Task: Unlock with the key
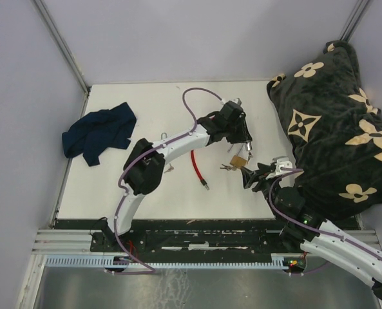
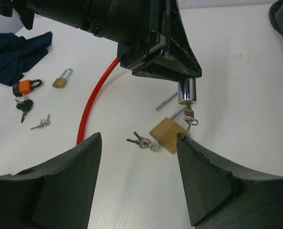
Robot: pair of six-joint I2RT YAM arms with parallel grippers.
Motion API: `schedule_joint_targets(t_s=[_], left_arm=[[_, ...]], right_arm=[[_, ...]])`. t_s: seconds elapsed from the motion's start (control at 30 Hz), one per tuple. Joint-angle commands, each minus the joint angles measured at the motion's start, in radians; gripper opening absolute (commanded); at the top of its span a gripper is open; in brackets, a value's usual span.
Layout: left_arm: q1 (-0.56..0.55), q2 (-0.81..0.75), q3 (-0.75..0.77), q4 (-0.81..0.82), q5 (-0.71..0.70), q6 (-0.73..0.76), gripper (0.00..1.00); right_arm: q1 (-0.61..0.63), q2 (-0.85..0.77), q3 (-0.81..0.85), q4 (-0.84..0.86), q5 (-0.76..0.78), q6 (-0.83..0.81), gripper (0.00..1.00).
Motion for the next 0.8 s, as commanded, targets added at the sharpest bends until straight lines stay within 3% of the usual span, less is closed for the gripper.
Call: schedule_joint_targets(t_s=[0.0,0.17,0.37,0.5,0.77], left_arm=[[-0.047,0.078,0.182,-0.056,0.040,0.219,0.08],[-0.065,0.165,0.300,-0.053,0.085,0.304,0.18],[-0.079,0.156,0.311,-0.041,0.123,0.386,0.50],[-0.079,0.067,0.244,0.001,0.091,0.401,0.66],[-0.040,-0.116,0.060,0.027,-0.003,0.384,0.74]], right_arm=[[0.006,-0.038,0.020,-0.115,0.065,0.014,0.72],[0.006,-0.053,0.018,-0.135,0.073,0.022,0.72],[0.006,-0.049,0.015,-0.140,0.074,0.025,0.73],[0.005,-0.040,0.015,-0.144,0.065,0.026,0.74],[0.006,0.049,0.067,-0.164,0.038,-0.002,0.77]])
